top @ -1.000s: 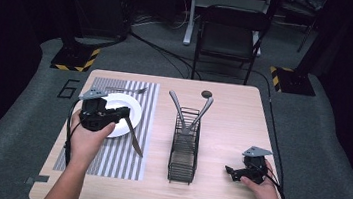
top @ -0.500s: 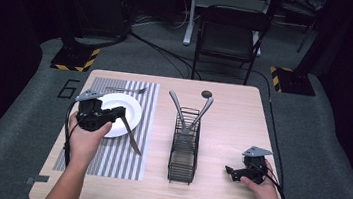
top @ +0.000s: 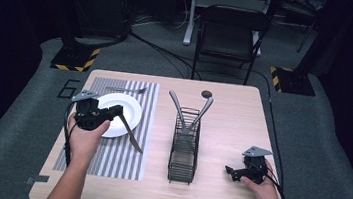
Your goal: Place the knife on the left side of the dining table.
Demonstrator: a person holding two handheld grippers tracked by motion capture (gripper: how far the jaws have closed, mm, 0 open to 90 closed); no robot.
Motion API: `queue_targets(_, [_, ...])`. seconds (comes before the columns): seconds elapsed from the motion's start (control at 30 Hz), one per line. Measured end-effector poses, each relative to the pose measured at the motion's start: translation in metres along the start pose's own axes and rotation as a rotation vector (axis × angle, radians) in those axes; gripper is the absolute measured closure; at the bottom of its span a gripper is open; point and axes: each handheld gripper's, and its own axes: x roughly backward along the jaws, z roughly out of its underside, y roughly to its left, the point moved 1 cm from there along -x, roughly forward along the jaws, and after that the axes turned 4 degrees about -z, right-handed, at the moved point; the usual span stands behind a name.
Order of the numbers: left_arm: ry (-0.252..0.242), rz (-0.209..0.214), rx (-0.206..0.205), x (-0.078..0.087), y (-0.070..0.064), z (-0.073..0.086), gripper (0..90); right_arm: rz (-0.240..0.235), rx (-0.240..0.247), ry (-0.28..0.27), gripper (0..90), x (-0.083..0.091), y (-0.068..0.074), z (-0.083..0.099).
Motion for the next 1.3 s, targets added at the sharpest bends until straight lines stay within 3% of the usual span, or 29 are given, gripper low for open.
queue_targets(0.2, [-0.005,-0.008,0.021,0.003,0.006,0.003,83.4,0.0,0.0,0.0,0.0,0.0,0.0,0.0])
queue_targets(0.6, [-0.01,-0.044,0.077,0.013,0.03,0.015,81.6,0.0,0.0,0.0,0.0,0.0,0.0,0.0])
queue_targets(1.3, [-0.02,-0.052,0.16,0.026,0.066,0.042,77.8,0.0,0.0,0.0,0.0,0.0,0.0,0.0])
